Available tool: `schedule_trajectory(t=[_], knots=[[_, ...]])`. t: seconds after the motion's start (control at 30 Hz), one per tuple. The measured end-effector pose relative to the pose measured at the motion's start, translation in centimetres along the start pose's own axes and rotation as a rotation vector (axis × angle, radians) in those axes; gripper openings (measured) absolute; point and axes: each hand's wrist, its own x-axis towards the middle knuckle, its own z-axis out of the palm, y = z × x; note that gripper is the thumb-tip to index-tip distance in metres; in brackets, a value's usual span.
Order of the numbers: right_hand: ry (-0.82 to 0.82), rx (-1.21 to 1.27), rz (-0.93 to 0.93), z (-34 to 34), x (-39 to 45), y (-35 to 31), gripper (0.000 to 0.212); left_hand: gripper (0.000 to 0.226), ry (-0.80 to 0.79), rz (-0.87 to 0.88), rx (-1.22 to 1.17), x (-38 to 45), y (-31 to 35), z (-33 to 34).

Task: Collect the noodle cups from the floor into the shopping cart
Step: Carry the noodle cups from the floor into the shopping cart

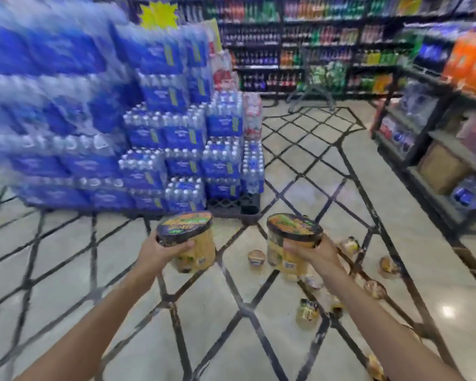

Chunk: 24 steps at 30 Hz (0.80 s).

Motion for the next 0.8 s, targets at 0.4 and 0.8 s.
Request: schedule_trajectory(t=[0.4, 0.8], knots=[[-0.673, -0.054, -0.093, 37.5, -5.4, -7.2, 0.078, 0.09, 0.587, -0.101, -0.176, -13.1, -4.3, -34.7], [-1.034, -0.104, -0.073, 68.2, -16.2, -8.8, 0.107, 0.07, 0.998, -0.149, -0.136, -24.4, -9.8, -60.8]])
